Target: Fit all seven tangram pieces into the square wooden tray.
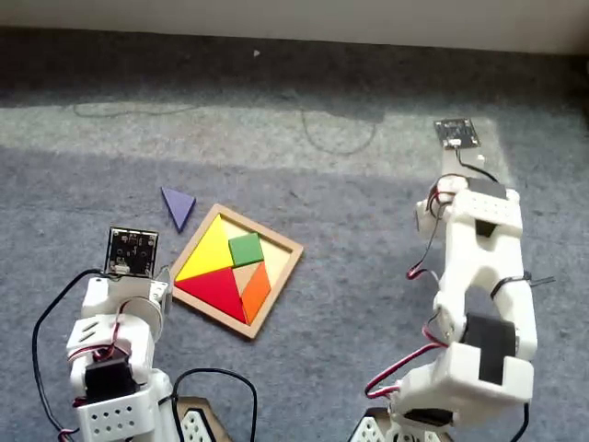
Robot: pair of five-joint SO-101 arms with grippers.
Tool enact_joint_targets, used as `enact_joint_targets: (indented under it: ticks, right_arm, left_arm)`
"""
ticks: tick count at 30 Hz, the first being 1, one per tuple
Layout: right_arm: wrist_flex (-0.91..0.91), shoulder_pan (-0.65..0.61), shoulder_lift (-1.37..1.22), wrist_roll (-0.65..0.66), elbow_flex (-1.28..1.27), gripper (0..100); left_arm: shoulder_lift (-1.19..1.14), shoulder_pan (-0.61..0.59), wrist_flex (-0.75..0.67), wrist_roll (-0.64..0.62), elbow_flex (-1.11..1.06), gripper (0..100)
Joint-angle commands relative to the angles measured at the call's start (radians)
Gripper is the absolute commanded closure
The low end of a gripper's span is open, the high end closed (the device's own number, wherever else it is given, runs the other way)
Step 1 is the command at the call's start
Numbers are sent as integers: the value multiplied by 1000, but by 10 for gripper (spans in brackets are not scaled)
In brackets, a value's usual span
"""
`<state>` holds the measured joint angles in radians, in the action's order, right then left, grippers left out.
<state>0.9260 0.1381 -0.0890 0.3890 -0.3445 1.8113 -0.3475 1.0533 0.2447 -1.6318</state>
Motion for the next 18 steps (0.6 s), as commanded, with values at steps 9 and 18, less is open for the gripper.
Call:
enact_joint_targets:
  ticks: [9, 18]
  right_arm:
    - [-24, 77, -151, 12, 249, 710]
    - [-73, 88, -272, 77, 280, 710]
  left_arm:
    - [13, -5, 2, -8, 16, 770]
    - [13, -5, 2, -8, 16, 770]
